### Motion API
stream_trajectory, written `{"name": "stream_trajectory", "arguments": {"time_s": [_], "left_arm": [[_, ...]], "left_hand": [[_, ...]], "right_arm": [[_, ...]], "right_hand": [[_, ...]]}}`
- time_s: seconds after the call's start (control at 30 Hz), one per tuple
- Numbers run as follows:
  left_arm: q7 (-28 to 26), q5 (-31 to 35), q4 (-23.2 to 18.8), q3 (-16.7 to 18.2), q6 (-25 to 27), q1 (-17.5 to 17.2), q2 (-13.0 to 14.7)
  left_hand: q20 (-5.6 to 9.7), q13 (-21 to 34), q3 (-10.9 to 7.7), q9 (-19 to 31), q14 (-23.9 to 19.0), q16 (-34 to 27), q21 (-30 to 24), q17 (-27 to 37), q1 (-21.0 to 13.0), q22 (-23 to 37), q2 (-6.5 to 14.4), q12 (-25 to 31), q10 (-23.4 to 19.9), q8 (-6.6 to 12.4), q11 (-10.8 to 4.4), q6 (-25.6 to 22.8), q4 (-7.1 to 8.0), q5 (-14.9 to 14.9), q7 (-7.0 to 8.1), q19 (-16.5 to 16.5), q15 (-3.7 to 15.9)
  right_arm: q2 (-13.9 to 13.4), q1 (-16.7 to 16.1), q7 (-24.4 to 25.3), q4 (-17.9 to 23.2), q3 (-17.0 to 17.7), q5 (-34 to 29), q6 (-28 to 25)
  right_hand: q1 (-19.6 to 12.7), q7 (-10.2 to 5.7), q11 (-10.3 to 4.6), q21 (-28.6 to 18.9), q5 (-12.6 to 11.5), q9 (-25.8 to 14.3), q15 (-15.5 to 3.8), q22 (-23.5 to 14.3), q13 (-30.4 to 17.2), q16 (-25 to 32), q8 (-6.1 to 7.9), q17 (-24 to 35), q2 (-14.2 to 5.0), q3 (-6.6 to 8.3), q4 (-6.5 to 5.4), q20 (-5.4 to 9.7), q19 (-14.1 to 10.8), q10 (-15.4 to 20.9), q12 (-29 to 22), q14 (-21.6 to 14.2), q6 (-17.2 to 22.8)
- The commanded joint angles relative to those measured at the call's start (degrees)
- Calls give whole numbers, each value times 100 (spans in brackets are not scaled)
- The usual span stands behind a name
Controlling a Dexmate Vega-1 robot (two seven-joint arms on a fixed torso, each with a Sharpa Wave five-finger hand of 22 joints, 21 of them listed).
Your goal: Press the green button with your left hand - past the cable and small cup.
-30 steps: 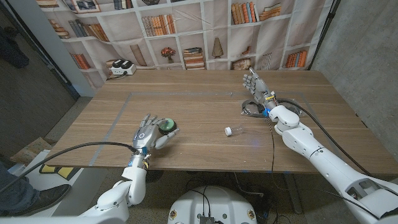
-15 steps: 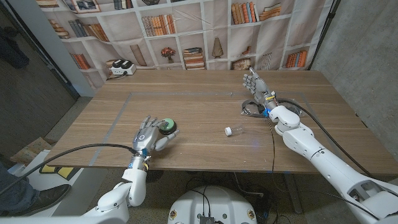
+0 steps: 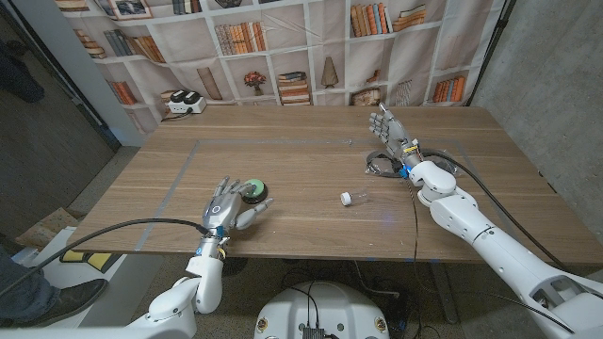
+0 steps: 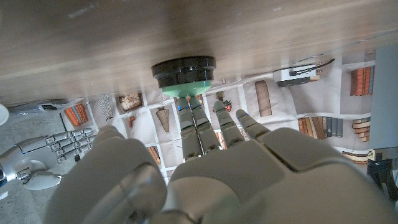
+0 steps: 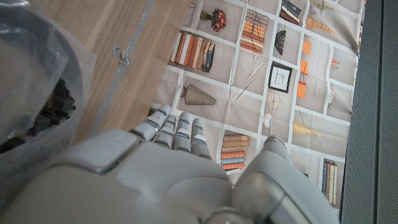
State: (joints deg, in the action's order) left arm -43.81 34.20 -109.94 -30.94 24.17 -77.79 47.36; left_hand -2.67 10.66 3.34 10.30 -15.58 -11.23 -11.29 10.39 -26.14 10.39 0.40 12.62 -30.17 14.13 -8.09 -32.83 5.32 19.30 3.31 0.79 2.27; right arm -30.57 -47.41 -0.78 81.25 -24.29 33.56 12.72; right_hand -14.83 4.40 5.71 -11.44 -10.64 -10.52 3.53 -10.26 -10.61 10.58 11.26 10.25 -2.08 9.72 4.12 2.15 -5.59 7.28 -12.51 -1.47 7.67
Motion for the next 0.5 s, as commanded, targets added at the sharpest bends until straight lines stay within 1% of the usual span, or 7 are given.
{"name": "stream_trajectory", "arguments": {"time_s": [0.03, 0.13, 0.17, 0.23, 0.37, 0.4, 0.5], "left_arm": [[116, -15, 26, -80, 118, 51, -34], [177, -5, 22, -108, 181, 77, -33], [194, 11, 22, -122, 206, 90, -32], [222, 21, 23, -141, 229, 113, -29], [264, 27, 30, -168, 278, 155, -36], [295, 20, 24, -174, 296, 166, -34], [333, 4, 35, -189, 314, 192, -33]], "left_hand": [[-19, 20, 41, 28, -48, -18, -25, 13, -2, 20, -25, 9, -93, 2, -9, -97, 8, 32, -17, -34, 420], [-15, 20, 51, 29, -72, -25, -26, 12, -8, 19, -24, 20, -156, 5, -37, -135, 8, 40, -28, -34, 431], [-11, 20, 58, 29, -87, -29, -26, 11, -12, 19, -23, 27, -196, 22, -4, -200, 9, 45, -10, -37, 430], [-11, 20, 67, 29, -122, -39, -27, 11, -17, 18, -22, 34, -248, 39, -25, -276, 10, 52, -4, -37, 431], [-11, 20, 100, 28, -228, -65, -33, 8, -36, 17, -13, 62, -457, 93, -35, -532, 15, 76, -45, -36, 454], [-2, 20, 114, 28, -282, -78, -35, 7, -45, 17, -9, 86, -583, 106, -3, -617, 16, 86, -36, -31, 483], [37, 20, 142, 29, -408, -108, -46, 4, -65, 16, 3, 114, -808, 157, -16, -859, 20, 103, -36, -5, 479]], "right_arm": [[-6, 30, -49, -53, -14, 18, -35], [7, 50, -62, -80, -19, 27, -43], [7, 58, -67, -92, -26, 17, -40], [14, 67, -69, -103, -27, 25, -50], [30, 96, -82, -140, -38, 32, -71], [35, 104, -80, -150, -42, 27, -73], [45, 128, -97, -179, -58, 19, -77]], "right_hand": [[13, 13, 26, 0, 2, -34, 8, -27, -9, -2, -5, 13, -52, 24, 32, 83, 35, 40, 13, 20, 56], [13, 9, 18, 0, 2, -34, 8, -27, -9, -3, -4, 13, -53, 24, 33, 82, 35, 40, 14, 22, 59], [13, 9, 18, 0, 2, -34, 8, -27, -9, -3, -5, 13, -53, 23, 33, 83, 35, 42, 13, 22, 57], [15, 12, 19, 0, 2, -34, 5, -27, -9, -2, -4, 14, -53, 22, 33, 83, 36, 42, 13, 21, 59], [16, 10, 14, 0, 2, -34, 9, -27, -9, -2, -3, 14, -54, 21, 35, 85, 38, 41, 14, 21, 61], [16, 11, 24, 0, 2, -34, 4, -27, -9, -1, -3, 14, -55, 21, 35, 85, 37, 46, 12, 20, 62], [14, 11, 23, 1, 2, -34, 4, -27, -9, -1, -3, 13, -56, 21, 36, 86, 40, 47, 12, 20, 64]]}}
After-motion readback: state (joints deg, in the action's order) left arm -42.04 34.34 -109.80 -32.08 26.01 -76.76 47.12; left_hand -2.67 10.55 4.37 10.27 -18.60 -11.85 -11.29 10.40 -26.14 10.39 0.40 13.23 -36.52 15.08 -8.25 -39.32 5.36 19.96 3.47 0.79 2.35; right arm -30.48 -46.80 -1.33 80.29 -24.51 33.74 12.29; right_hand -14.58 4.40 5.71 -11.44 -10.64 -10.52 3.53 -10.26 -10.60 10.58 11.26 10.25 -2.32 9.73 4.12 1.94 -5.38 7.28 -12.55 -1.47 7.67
